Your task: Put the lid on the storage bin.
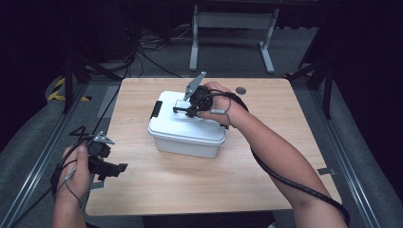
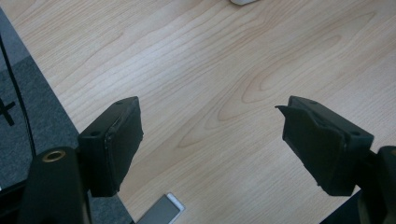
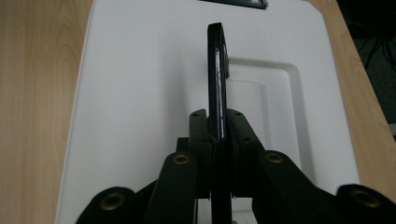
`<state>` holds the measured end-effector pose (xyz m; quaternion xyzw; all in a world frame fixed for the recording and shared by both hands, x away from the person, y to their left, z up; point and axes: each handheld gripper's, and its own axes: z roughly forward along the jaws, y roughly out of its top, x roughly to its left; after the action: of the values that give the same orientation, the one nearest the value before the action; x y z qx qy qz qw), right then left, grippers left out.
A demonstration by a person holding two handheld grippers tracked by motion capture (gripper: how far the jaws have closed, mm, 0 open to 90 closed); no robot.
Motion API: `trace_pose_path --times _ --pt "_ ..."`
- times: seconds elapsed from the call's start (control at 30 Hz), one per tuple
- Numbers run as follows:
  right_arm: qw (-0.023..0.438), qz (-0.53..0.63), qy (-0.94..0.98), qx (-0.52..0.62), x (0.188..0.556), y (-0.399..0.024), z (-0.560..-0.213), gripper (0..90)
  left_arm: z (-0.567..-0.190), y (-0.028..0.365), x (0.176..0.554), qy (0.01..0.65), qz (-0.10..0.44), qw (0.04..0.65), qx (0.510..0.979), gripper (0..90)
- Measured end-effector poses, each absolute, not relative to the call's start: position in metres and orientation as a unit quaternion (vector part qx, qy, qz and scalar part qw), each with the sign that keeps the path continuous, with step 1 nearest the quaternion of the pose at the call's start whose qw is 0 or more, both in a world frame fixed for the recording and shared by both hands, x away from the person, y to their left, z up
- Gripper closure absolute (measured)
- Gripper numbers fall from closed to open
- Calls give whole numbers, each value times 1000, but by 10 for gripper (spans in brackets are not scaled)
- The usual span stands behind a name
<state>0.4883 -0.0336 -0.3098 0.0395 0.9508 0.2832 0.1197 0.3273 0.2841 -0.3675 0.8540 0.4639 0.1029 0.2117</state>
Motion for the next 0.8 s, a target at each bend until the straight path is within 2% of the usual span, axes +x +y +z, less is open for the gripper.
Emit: trace_pose_path --times 0.2,0.23,0.3,0.47,0.8 --pt "117 292 947 58 490 -35 -309 818 -367 285 327 465 101 213 854 206" --pt "113 290 948 62 491 -36 -309 757 -367 285 327 465 101 212 854 205" --pt "105 318 939 81 491 -39 -308 550 -367 284 328 464 102 212 854 206" --pt "79 371 919 105 489 -56 -291 481 -367 282 330 462 99 211 856 206" --pt "98 406 896 151 479 -116 -262 444 -365 274 338 451 98 216 861 206"
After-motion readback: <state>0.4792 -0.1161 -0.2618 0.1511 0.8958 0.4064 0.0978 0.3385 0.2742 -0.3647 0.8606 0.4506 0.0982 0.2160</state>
